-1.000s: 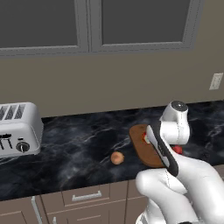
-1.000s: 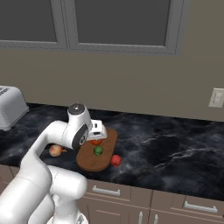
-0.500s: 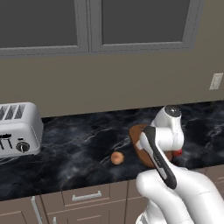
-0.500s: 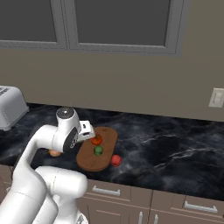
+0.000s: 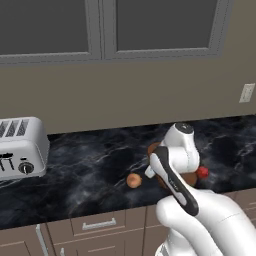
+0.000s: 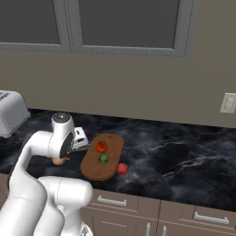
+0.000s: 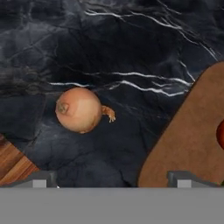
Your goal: Place the avocado, onion, tomato, and bell pepper on the cutting board.
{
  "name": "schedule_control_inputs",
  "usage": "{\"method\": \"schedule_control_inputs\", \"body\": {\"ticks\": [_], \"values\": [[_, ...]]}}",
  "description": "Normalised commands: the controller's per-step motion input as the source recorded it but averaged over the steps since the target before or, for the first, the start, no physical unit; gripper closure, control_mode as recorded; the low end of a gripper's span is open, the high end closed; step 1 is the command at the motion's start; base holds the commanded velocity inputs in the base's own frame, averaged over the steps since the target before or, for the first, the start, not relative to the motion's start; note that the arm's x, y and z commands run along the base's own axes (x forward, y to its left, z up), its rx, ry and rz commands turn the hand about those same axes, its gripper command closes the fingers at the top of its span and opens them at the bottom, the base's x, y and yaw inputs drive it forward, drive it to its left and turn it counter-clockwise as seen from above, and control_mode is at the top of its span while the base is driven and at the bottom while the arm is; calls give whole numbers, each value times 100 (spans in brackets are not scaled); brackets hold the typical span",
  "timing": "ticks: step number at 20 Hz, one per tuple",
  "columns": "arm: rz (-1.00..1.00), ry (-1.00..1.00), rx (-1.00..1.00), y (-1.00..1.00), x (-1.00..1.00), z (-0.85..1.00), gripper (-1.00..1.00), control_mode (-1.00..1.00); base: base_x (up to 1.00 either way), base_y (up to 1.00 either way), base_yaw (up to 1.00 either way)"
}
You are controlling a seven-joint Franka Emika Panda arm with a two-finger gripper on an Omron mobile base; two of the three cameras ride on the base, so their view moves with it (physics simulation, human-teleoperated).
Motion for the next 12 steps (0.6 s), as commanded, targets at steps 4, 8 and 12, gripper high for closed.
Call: {"method": "schedule_control_inputs", "body": {"ticks": [4, 8, 12], "values": [[4, 24, 0, 46, 0, 0, -100, -100, 0, 0, 0], [0, 29, 0, 36, 0, 0, -100, -100, 0, 0, 0], [1, 23, -2, 30, 0, 0, -100, -100, 0, 0, 0]]}}
